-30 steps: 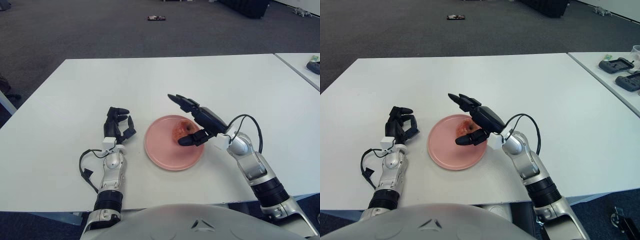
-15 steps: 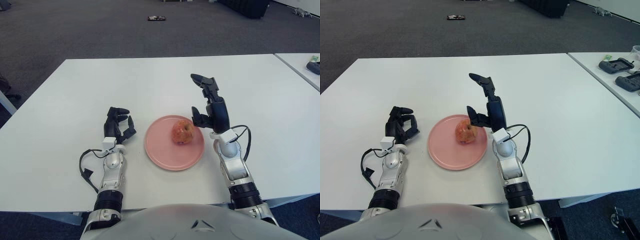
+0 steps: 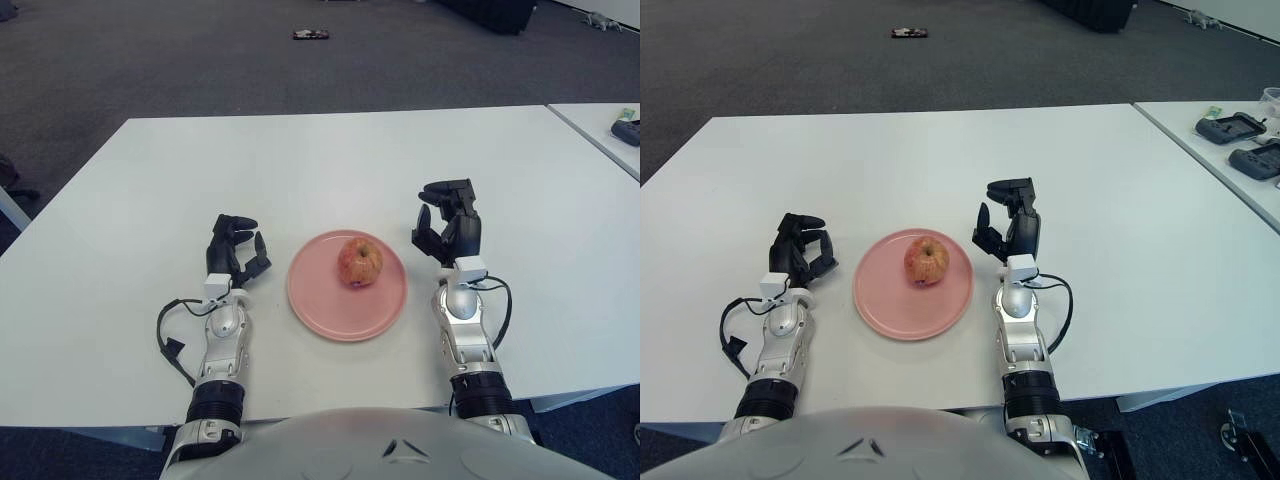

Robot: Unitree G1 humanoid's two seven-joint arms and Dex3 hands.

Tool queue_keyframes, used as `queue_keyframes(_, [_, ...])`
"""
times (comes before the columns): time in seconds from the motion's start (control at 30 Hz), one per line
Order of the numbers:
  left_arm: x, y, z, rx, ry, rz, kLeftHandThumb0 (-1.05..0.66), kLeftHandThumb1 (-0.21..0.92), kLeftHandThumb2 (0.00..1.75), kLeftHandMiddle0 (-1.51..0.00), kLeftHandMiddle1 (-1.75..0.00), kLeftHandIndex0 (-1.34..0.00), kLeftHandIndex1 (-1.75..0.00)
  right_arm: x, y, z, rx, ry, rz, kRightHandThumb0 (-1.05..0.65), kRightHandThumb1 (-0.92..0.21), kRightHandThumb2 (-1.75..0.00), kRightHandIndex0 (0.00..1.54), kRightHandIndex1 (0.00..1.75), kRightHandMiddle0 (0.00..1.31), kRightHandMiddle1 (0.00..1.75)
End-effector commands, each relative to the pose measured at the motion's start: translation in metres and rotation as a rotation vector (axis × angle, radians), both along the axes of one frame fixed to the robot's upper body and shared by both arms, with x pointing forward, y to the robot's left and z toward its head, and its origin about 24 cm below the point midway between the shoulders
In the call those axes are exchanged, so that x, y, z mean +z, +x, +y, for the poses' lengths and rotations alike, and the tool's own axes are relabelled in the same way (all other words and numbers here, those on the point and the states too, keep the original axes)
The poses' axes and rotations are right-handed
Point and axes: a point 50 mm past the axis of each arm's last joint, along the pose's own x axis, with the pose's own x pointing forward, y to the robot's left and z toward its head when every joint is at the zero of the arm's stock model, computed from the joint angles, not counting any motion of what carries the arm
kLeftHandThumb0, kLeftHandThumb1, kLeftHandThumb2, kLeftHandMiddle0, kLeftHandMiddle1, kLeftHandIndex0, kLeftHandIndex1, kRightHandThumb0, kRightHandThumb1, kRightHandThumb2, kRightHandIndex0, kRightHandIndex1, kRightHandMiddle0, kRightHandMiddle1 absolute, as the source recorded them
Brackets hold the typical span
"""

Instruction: Put the apple into the plate.

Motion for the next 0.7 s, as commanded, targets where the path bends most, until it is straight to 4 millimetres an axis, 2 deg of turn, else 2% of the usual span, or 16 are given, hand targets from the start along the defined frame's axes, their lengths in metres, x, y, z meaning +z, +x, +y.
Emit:
queue_keyframes(0.0, [-0.02, -0.014, 0.001, 0.004, -0.012, 0.115, -0.43, 0.47, 1.14, -0.68, -1.75, -0.49, -1.75, 0.002, 0.004, -0.001, -0.003, -0.02, 0.017, -0.39, -0.64, -0.91, 0.48, 1.34, 0.36, 1.75])
queue_keyframes(0.43, [-0.019, -0.013, 0.0, 0.008, -0.02, 0.115, -0.43, 0.47, 1.14, -0.67, -1.75, -0.49, -1.75, -0.015, 0.005, -0.022, 0.101, -0.115, 0.132, -0.4, -0.6, -0.97, 0.55, 1.37, 0.39, 1.75])
queue_keyframes(0.67, [-0.019, -0.014, 0.0, 0.011, -0.013, 0.117, -0.43, 0.47, 1.13, -0.67, -1.75, -0.49, -1.75, -0.021, 0.005, -0.026, 0.128, -0.143, 0.201, -0.39, -0.66, -0.89, 0.55, 1.37, 0.35, 1.75])
